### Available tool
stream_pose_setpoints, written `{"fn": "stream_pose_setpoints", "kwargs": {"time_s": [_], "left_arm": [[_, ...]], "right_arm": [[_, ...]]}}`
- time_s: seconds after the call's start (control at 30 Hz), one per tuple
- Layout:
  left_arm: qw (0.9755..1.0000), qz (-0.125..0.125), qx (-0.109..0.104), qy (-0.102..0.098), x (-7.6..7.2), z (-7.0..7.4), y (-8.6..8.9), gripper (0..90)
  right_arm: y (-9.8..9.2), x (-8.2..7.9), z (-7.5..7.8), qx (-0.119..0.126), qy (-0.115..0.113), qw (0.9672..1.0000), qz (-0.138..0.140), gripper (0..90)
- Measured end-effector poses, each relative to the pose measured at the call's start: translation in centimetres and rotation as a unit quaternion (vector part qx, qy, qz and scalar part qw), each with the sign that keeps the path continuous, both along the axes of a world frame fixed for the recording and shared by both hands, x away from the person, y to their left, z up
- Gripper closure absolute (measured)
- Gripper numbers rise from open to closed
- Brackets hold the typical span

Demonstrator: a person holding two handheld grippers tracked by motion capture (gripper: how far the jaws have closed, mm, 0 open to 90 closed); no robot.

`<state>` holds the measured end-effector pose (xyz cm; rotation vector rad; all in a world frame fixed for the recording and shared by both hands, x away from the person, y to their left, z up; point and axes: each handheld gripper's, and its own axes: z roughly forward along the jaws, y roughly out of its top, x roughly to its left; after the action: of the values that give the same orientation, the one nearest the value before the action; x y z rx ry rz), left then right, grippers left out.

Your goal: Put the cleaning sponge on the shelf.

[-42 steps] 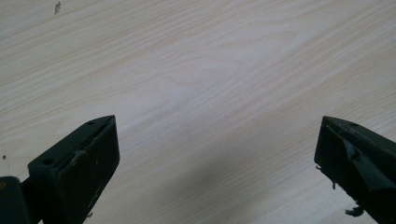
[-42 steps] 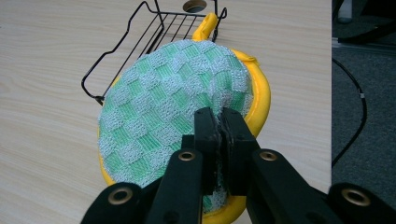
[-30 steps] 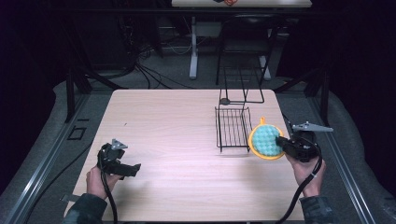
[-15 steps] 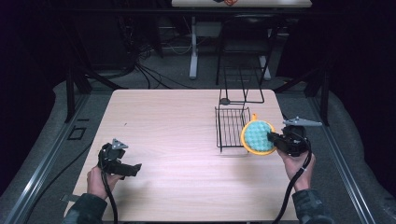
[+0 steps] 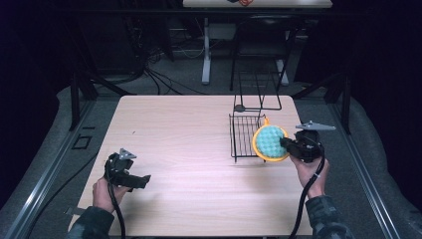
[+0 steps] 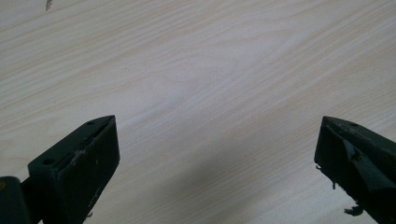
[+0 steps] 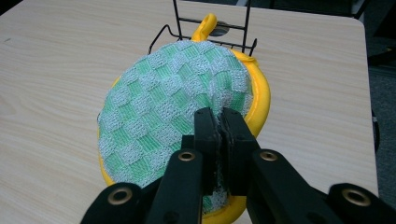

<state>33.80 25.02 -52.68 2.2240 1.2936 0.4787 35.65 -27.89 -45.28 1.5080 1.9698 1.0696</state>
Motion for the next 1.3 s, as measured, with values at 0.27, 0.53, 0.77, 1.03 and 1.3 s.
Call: {"fn": "stream_pose_setpoints", "kwargs": {"time_s": [0.27,0.53,0.77,1.03,1.3], "left_arm": [[1.0,-0.001,-0.001,0.003,0.0,0.0,0.1,0.0],[1.0,-0.002,-0.001,0.006,0.1,-0.2,0.0,0.0],[1.0,-0.001,-0.002,0.001,0.0,-0.1,-0.1,0.0],[1.0,0.001,0.0,0.0,0.0,-0.1,-0.1,0.0],[1.0,0.001,0.0,-0.001,0.0,0.0,0.0,0.0]], "right_arm": [[1.1,1.6,-0.7,0.003,0.002,1.0,0.0,86.5],[1.8,2.6,-1.2,0.001,0.006,1.0,-0.003,86.5],[2.4,3.3,-1.6,0.004,0.003,1.0,-0.005,86.4],[3.0,3.8,-2.2,0.003,-0.001,0.9999,-0.01,86.3],[3.3,4.2,-2.7,0.005,-0.001,0.9999,-0.012,86.2]]}}
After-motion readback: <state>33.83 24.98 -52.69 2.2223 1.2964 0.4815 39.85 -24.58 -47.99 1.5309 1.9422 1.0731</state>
